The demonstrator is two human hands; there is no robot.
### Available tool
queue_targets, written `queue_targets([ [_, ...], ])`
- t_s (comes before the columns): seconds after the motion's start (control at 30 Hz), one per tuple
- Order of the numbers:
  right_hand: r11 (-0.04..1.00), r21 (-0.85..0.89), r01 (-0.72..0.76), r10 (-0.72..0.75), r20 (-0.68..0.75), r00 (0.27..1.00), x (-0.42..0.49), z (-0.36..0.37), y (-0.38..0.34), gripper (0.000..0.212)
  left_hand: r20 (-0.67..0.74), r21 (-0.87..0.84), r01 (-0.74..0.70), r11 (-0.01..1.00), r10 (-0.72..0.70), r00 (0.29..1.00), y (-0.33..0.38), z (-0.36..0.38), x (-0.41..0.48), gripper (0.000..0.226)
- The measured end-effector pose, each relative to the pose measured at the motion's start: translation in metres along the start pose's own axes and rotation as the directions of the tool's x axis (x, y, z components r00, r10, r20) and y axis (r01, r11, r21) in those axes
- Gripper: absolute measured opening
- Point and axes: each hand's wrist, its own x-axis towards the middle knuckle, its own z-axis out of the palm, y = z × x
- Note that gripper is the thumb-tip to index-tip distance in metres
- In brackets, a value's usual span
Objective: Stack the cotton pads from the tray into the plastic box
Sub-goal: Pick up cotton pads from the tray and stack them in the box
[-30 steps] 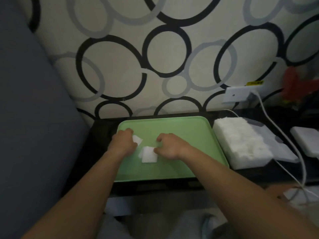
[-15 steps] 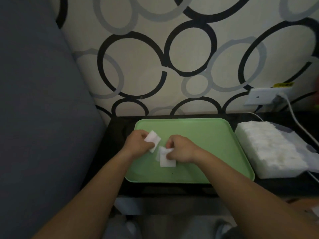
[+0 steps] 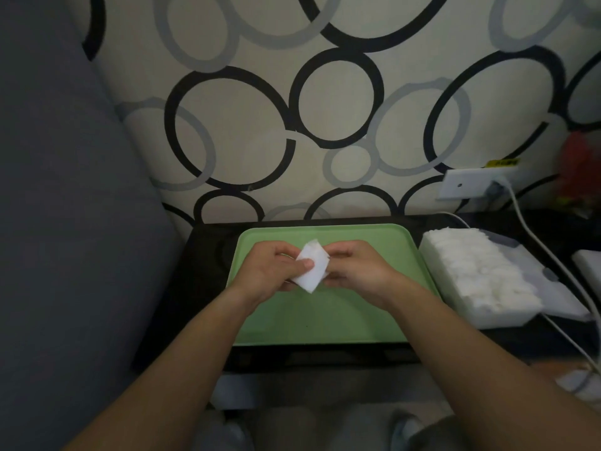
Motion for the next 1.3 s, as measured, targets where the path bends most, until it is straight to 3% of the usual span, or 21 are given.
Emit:
queue_targets([
  [0.13,0.997,0.068,-0.045,0.044,0.012,0.999,-0.006,-0.007,-0.004,0.018,-0.015,0.079,-0.033,0.996,0.035,0.999,0.000,0.008,0.005,0.016],
  [0.23,0.992,0.108,-0.064,0.061,0.036,0.997,-0.011,-0.015,-0.007,0.031,-0.040,0.137,-0.110,0.984,0.117,0.992,0.001,0.016,0.007,0.022],
  [0.37,0.999,0.035,0.024,-0.028,0.108,0.994,-0.023,-0.031,-0.007,0.029,-0.101,0.279,-0.168,0.946,0.203,0.974,0.008,0.031,0.008,0.037],
  [0.47,0.996,0.076,0.052,-0.060,0.114,0.992,-0.031,-0.048,-0.007,0.031,0.059,0.024,-0.100,0.995,0.098,0.993,0.015,0.041,0.003,0.043],
  [0.57,0.995,0.070,0.072,-0.077,0.071,0.994,-0.038,-0.062,-0.008,0.030,0.222,-0.153,-0.001,0.988,0.035,0.974,0.017,0.047,0.000,0.027],
  [0.73,0.998,0.033,0.053,-0.052,-0.014,0.999,-0.047,-0.078,-0.006,0.034,0.155,-0.216,0.008,0.976,0.026,0.988,0.022,0.061,0.001,0.009],
  [0.87,0.999,0.035,0.017,-0.014,-0.085,0.996,-0.051,-0.091,-0.005,0.030,-0.012,-0.242,-0.037,0.970,0.036,0.999,0.024,0.066,0.007,0.009],
  [0.97,0.999,0.024,-0.032,0.036,-0.174,0.984,-0.051,-0.100,-0.001,0.026,-0.106,-0.425,-0.074,0.902,0.031,0.994,0.032,0.070,0.008,0.008],
  [1.03,0.998,0.042,-0.044,0.052,-0.208,0.977,-0.051,-0.100,-0.001,0.023,-0.053,-0.470,-0.071,0.880,0.052,0.997,0.039,0.079,0.002,0.006],
  [1.17,0.992,0.129,-0.010,0.030,-0.158,0.987,-0.054,-0.098,-0.007,0.018,0.059,-0.383,-0.056,0.922,0.085,0.995,0.039,0.102,-0.005,0.005],
  [1.3,0.989,0.144,-0.037,0.061,-0.163,0.985,-0.057,-0.100,-0.007,0.017,0.171,-0.461,-0.010,0.887,0.099,0.980,0.041,0.101,-0.005,0.007],
])
